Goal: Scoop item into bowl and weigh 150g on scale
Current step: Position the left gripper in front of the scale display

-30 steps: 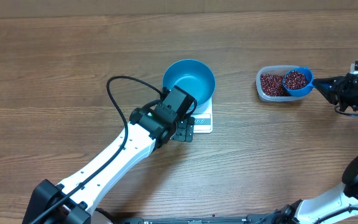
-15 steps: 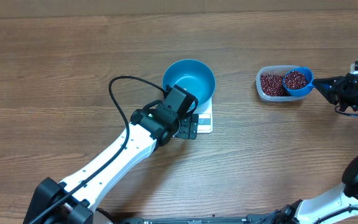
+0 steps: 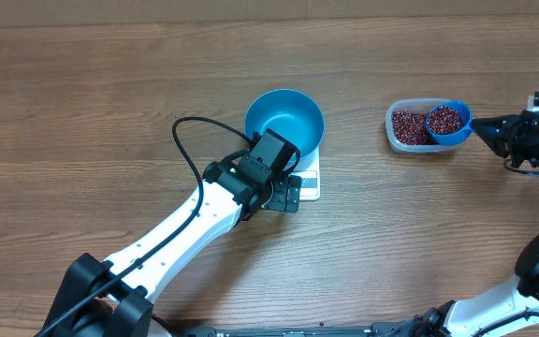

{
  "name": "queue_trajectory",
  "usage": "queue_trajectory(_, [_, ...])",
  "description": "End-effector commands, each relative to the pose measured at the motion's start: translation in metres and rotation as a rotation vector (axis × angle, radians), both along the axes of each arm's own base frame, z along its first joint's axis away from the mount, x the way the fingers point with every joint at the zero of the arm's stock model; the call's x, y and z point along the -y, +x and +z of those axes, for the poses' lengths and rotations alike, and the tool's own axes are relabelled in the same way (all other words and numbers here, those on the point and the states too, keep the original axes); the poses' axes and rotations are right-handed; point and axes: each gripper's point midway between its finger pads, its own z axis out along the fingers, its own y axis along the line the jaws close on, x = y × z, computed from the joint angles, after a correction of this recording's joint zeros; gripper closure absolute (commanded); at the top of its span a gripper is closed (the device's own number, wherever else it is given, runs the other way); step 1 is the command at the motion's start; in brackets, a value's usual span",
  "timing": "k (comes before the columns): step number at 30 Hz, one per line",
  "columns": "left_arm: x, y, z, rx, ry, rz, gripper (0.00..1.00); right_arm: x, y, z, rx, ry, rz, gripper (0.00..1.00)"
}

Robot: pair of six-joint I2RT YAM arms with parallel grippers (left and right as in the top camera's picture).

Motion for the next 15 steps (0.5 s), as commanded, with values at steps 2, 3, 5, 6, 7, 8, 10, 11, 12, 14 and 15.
queue_trajectory(2, [-0.001,-0.003,-0.005,-0.014,0.003,-0.013,0.00,-0.006,-0.001,0.005,0.014,0.045,0.010,0.96])
queue_trajectory(3, [-0.001,-0.002,-0.005,-0.013,0.003,-0.013,0.00,-0.008,0.000,0.009,0.030,0.070,0.017,0.96])
queue_trajectory(5, [-0.001,-0.003,-0.005,-0.014,0.003,-0.013,0.00,-0.015,0.001,0.020,0.071,0.128,0.034,0.96])
queue_trajectory(6, [-0.001,-0.002,-0.005,-0.013,0.003,-0.013,0.01,-0.017,0.001,0.025,0.090,0.157,0.042,0.96])
queue_trajectory(7, [-0.001,-0.003,-0.005,-0.014,0.003,-0.013,0.01,-0.020,0.002,0.031,0.106,0.192,0.047,0.96])
queue_trajectory(8, [-0.001,-0.003,-0.005,-0.014,0.003,-0.013,0.00,-0.022,0.002,0.034,0.108,0.218,0.045,0.96])
queue_trajectory(10, [-0.001,-0.003,-0.005,-0.014,0.003,-0.013,0.01,-0.022,0.003,0.039,0.108,0.223,0.046,0.96])
queue_trajectory(11, [-0.001,-0.003,-0.005,-0.014,0.003,-0.013,0.01,-0.021,0.003,0.039,0.099,0.213,0.043,0.96])
queue_trajectory(12, [-0.001,-0.003,-0.005,-0.014,0.003,-0.013,0.01,-0.019,0.003,0.041,0.087,0.201,0.039,0.96])
queue_trajectory(14, [-0.001,-0.003,-0.005,-0.014,0.003,-0.013,0.01,-0.018,0.005,0.049,0.075,0.183,0.038,0.96])
queue_trajectory(15, [-0.001,-0.002,-0.005,-0.013,0.003,-0.013,0.00,-0.018,0.006,0.054,0.080,0.176,0.044,0.96])
